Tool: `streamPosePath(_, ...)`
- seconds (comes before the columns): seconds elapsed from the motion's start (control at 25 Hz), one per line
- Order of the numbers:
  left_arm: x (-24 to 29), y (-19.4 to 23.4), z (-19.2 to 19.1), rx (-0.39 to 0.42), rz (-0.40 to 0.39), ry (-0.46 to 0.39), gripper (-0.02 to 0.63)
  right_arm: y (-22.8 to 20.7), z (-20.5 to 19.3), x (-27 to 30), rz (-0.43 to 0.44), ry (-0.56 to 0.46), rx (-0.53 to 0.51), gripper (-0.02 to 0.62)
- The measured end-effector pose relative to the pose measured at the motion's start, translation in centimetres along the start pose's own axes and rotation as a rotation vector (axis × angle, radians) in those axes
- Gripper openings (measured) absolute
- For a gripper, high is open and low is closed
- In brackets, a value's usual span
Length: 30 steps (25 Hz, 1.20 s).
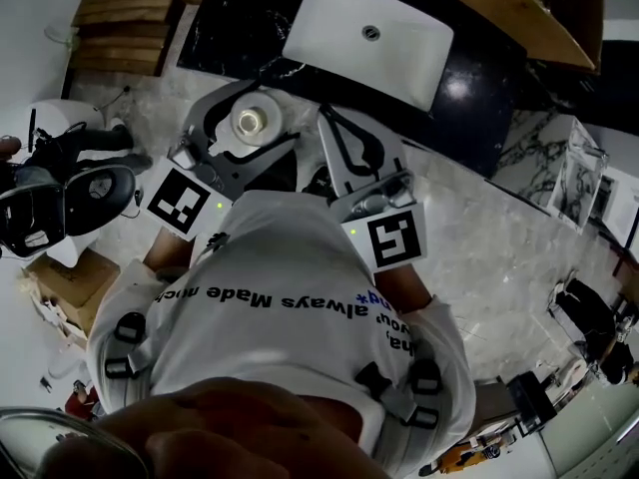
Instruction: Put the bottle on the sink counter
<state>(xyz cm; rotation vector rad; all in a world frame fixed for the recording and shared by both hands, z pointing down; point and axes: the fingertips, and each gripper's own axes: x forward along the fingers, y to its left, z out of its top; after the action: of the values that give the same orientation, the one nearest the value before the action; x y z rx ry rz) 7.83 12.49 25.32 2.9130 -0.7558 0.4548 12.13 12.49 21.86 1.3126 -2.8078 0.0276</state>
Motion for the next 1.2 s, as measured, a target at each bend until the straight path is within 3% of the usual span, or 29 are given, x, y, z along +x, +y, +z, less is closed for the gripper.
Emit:
streamPosePath(0.56,-6.2,14.5,-0.1,0.006,0.028,-0.025,0.336,3.6,2.6,15.8,0.041,0.005,-0.038,0.005)
streamPosePath(1.2,-6.8,19.7,-1.1,-0.015,0.06,-0.029,0.336,3.6,1.6,21.2,0.069,0.014,-0.037,0.005)
